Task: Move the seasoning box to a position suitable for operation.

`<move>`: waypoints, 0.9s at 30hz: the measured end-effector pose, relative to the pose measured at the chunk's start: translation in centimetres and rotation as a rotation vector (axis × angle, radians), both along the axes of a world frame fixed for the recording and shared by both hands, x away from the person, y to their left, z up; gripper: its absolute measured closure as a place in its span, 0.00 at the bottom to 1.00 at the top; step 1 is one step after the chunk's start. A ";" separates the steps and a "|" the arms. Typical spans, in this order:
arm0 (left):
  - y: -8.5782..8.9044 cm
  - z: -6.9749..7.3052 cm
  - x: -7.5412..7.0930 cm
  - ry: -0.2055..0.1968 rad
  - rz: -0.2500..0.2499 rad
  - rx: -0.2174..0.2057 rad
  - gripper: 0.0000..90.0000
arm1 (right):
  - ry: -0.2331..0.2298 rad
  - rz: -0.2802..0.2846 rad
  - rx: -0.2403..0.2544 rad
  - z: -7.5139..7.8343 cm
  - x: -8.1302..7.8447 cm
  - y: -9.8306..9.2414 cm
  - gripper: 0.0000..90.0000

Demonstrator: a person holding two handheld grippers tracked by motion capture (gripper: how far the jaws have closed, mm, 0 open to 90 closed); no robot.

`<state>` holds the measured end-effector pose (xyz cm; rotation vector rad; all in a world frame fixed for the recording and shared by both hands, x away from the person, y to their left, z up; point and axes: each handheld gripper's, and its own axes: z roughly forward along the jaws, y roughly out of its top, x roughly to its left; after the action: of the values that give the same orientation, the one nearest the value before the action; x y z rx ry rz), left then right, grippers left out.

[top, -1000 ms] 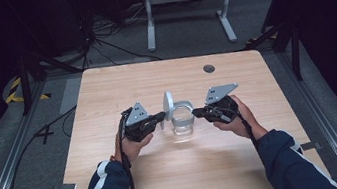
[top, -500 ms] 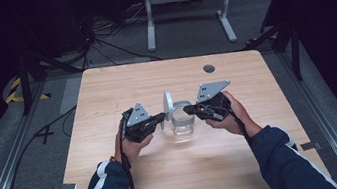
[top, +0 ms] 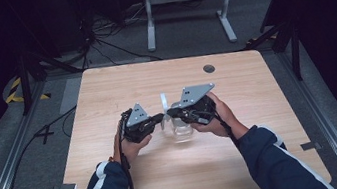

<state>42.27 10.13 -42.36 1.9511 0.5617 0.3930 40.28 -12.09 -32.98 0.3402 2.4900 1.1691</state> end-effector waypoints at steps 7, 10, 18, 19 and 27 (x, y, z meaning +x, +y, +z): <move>1.4 -0.3 -0.3 0.020 0.035 0.056 0.95 | 0.001 0.005 -0.011 -0.2 -0.1 0.5 0.97; 2.3 -0.3 -1.1 0.010 0.049 0.095 0.92 | 0.006 -0.005 -0.004 -0.4 -0.1 -0.2 0.97; 4.0 -0.4 -3.2 -0.004 0.055 0.137 0.88 | 0.029 -0.035 0.036 -0.8 -0.2 -3.1 0.94; 4.4 -0.5 -3.5 -0.003 0.056 0.144 0.88 | 0.027 -0.035 0.039 -0.7 -0.3 -3.4 0.94; 7.4 -2.2 -4.9 0.056 0.078 0.233 0.75 | -0.009 -0.073 0.000 -0.8 -1.9 -8.0 0.85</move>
<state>37.36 17.52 -44.53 2.1732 0.6539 0.4719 38.35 -20.07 -33.78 0.4207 2.4483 1.1388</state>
